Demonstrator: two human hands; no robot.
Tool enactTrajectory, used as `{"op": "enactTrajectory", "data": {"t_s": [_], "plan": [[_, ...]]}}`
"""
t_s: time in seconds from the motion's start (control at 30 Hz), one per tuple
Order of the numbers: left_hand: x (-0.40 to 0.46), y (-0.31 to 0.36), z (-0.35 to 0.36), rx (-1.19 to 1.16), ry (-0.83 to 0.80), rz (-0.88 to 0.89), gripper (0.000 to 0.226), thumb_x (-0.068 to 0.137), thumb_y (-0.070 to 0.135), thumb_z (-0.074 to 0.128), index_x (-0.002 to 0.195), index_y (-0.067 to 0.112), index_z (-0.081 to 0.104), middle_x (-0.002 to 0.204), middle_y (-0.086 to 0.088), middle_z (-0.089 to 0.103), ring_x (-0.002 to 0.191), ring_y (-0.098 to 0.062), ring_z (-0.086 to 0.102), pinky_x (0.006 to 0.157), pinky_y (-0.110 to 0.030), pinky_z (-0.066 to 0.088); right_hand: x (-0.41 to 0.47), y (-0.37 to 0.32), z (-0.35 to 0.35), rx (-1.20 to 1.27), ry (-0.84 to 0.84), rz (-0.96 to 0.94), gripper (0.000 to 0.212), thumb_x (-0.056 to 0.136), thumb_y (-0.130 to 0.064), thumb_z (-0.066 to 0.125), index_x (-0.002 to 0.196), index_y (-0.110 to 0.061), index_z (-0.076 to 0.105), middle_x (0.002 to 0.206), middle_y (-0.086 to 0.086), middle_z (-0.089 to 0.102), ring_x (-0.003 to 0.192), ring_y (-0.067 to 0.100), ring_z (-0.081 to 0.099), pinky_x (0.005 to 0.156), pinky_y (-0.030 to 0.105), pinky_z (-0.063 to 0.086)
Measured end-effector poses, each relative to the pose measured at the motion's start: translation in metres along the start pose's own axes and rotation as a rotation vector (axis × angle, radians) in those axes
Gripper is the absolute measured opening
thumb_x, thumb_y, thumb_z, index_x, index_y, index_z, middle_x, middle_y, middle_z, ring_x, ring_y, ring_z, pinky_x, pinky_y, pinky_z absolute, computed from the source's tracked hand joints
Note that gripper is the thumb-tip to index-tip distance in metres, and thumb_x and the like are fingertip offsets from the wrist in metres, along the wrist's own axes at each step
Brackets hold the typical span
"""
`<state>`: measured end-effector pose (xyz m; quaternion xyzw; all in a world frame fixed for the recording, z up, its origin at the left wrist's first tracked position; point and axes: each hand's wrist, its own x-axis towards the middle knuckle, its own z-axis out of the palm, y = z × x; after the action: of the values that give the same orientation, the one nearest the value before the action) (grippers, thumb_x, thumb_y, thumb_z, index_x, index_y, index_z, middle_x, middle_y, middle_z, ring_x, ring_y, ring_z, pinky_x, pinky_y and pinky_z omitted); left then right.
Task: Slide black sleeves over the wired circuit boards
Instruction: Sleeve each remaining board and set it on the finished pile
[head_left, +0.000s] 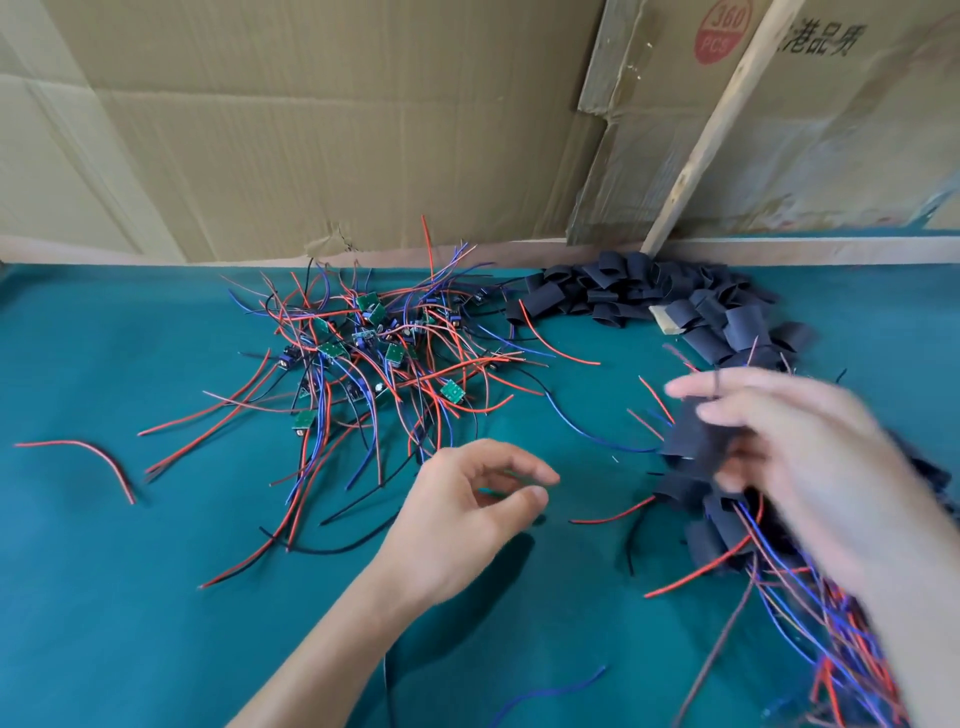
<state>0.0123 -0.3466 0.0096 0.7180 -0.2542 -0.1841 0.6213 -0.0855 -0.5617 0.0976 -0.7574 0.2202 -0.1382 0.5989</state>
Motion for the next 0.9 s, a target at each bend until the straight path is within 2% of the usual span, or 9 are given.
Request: {"op": "enactTrajectory", "data": {"t_s": [0.1,0.2,0.27,0.33,0.43,0.5,0.6,0.7,0.9], "plan": [[0.001,-0.003,0.000,0.099,-0.035,-0.027,0.016,0.078,0.027,0.065,0.088,0.022,0.077,0.079,0.002,0.074,0.071,-0.013,0.066,0.070,-0.024,0.051,-0.001,-0.013,-0.049,-0.684,0.070,-0.007,0.052,0.054,-0.064,0.061,0.104,-0.055,0.071,0.069,-0.020,0.073,0.057,0.004,0.065,0.058,0.027,0.053],[0.002,-0.004,-0.001,0.132,-0.050,-0.028,0.014,0.081,0.023,0.066,0.089,0.020,0.077,0.082,0.000,0.075,0.075,-0.017,0.067,0.076,-0.029,0.053,0.010,-0.011,-0.078,-1.023,0.202,-0.053,0.044,0.054,-0.078,0.056,0.097,-0.070,0.058,0.073,-0.043,0.065,0.084,0.023,0.073,0.085,0.046,0.057],[0.004,-0.004,-0.002,0.123,-0.041,-0.037,0.011,0.084,0.017,0.066,0.089,0.018,0.076,0.081,0.000,0.074,0.072,-0.013,0.065,0.076,-0.032,0.054,0.019,-0.019,-0.060,-1.009,0.254,-0.159,0.033,0.062,-0.073,0.054,0.094,-0.064,0.059,0.076,-0.049,0.060,0.081,0.015,0.072,0.079,0.034,0.056],[0.004,-0.004,-0.003,0.127,-0.029,-0.043,0.016,0.081,0.020,0.063,0.090,0.017,0.076,0.081,0.000,0.074,0.073,-0.015,0.066,0.079,-0.035,0.055,0.026,-0.030,-0.009,-0.976,0.115,-0.320,0.022,0.070,-0.058,0.055,0.090,-0.055,0.064,0.075,-0.043,0.064,0.071,-0.007,0.065,0.065,0.019,0.047],[0.004,-0.002,-0.006,0.140,-0.076,-0.059,0.014,0.077,0.021,0.062,0.084,0.017,0.072,0.077,0.003,0.073,0.070,-0.016,0.068,0.073,-0.033,0.058,0.042,-0.026,0.077,-0.905,-0.280,-0.436,0.014,0.081,-0.024,0.064,0.083,-0.037,0.069,0.076,-0.018,0.071,0.078,0.003,0.067,0.072,0.025,0.049],[0.004,0.000,-0.011,0.096,-0.117,-0.102,0.010,0.076,0.018,0.061,0.081,0.015,0.070,0.074,0.001,0.072,0.066,-0.016,0.069,0.063,-0.029,0.056,0.061,-0.013,0.124,-0.894,-0.376,-0.448,0.025,0.088,-0.012,0.062,0.099,-0.032,0.072,0.096,-0.011,0.071,0.095,0.019,0.065,0.085,0.030,0.051],[0.008,0.001,-0.027,0.066,-0.093,-0.144,0.005,0.084,0.007,0.065,0.083,0.007,0.069,0.071,-0.001,0.071,0.061,-0.019,0.069,0.058,-0.027,0.054,0.081,-0.001,0.160,-0.947,-0.332,-0.452,0.029,0.094,-0.018,0.060,0.116,-0.035,0.068,0.114,-0.002,0.063,0.110,0.027,0.058,0.089,0.038,0.050],[0.011,0.002,-0.040,0.052,-0.005,-0.151,0.009,0.089,-0.001,0.063,0.083,0.002,0.069,0.069,-0.006,0.070,0.060,-0.019,0.068,0.057,-0.027,0.056,0.094,0.005,0.168,-0.939,-0.309,-0.389,0.018,0.089,-0.018,0.061,0.098,-0.033,0.067,0.097,-0.002,0.060,0.103,0.030,0.059,0.076,0.035,0.044],[0.014,-0.003,-0.042,0.084,0.184,-0.131,0.015,0.088,-0.002,0.061,0.086,0.010,0.070,0.067,0.000,0.068,0.063,-0.016,0.069,0.060,-0.029,0.057,0.102,-0.002,0.152,-0.942,-0.340,-0.314,0.018,0.078,-0.016,0.072,0.068,-0.025,0.060,0.091,0.001,0.069,0.100,0.026,0.058,0.081,0.034,0.051]]}}
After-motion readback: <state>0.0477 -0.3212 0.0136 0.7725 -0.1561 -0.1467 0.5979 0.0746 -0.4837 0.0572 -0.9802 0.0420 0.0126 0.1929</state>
